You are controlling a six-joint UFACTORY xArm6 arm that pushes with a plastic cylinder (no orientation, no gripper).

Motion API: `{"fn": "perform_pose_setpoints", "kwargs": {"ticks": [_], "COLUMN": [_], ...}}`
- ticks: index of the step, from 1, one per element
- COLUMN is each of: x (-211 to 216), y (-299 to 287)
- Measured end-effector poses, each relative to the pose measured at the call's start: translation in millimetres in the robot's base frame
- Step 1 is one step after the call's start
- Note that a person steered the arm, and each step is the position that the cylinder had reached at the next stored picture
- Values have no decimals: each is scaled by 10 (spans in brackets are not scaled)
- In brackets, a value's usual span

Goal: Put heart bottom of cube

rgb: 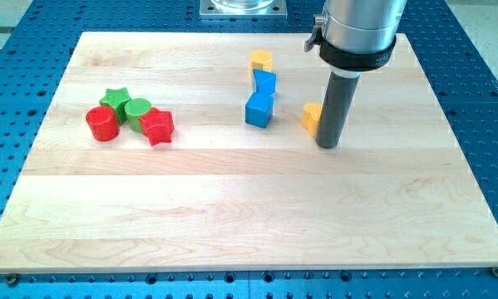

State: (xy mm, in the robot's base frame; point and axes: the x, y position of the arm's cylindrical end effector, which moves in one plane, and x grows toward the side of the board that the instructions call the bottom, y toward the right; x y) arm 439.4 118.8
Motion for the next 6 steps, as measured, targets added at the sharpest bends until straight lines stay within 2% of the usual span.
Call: {"fn": "perform_pose_setpoints", "kwargs": {"ticks": [1, 2, 3, 4, 5, 6], "x": [-310, -447, -837, -691, -232, -135], "y": [47, 51, 214, -155, -469, -486]}}
